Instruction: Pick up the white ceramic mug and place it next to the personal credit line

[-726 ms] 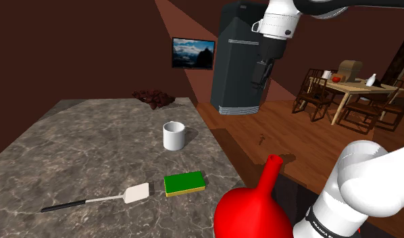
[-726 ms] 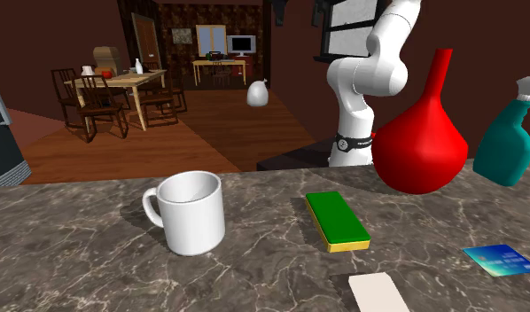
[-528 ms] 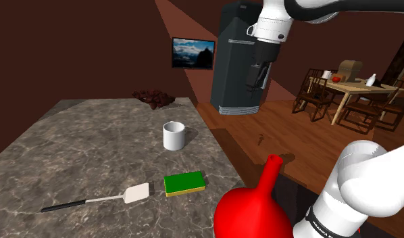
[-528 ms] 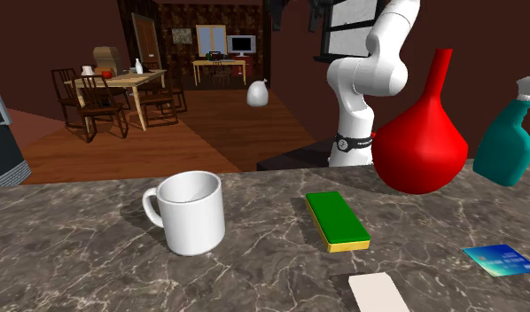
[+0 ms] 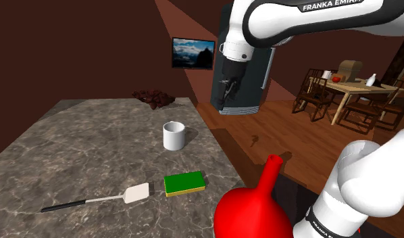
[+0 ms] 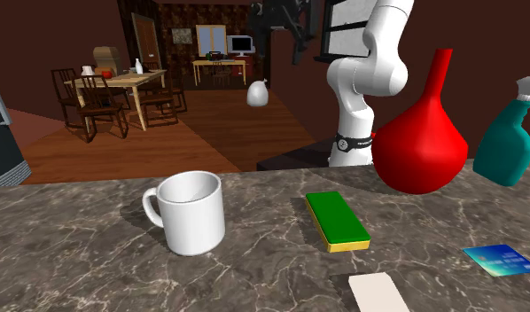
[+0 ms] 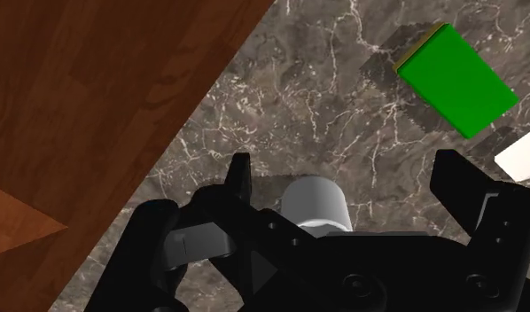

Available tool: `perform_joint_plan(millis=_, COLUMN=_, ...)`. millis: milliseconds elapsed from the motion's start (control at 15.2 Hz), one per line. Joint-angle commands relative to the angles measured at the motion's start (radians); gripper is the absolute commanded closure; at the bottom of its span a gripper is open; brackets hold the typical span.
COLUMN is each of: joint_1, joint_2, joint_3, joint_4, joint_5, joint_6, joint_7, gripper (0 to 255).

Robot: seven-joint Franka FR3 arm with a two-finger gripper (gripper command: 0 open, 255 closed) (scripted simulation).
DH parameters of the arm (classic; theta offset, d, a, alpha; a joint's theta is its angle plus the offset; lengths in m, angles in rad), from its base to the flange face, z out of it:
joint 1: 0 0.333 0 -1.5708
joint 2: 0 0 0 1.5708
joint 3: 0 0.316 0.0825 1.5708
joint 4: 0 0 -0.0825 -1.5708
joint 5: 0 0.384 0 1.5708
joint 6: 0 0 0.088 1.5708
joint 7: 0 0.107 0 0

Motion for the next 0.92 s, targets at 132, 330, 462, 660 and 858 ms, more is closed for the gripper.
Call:
perform_joint_plan(millis=132, joint_1=0.001, joint_2=0.13, joint_3=0.029, joint_4=0.029, joint_5=0.0, joint_6=0.107, joint_7=0.041, gripper=0)
perform_joint_plan(millis=330, joint_1=0.002, joint_2=0.235, joint_3=0.048, joint_4=0.069, joint_5=-0.009, joint_6=0.174, joint_7=0.072, gripper=0)
perform_joint_plan(millis=462, joint_1=0.002, joint_2=0.307, joint_3=0.06, joint_4=0.102, joint_5=-0.018, joint_6=0.214, joint_7=0.094, gripper=0)
perform_joint_plan(millis=660, joint_1=0.005, joint_2=0.418, joint_3=0.074, joint_4=0.162, joint_5=-0.037, joint_6=0.267, joint_7=0.129, gripper=0)
perform_joint_plan(millis=858, joint_1=0.011, joint_2=0.531, joint_3=0.085, joint_4=0.234, joint_5=-0.061, joint_6=0.308, joint_7=0.165, gripper=0)
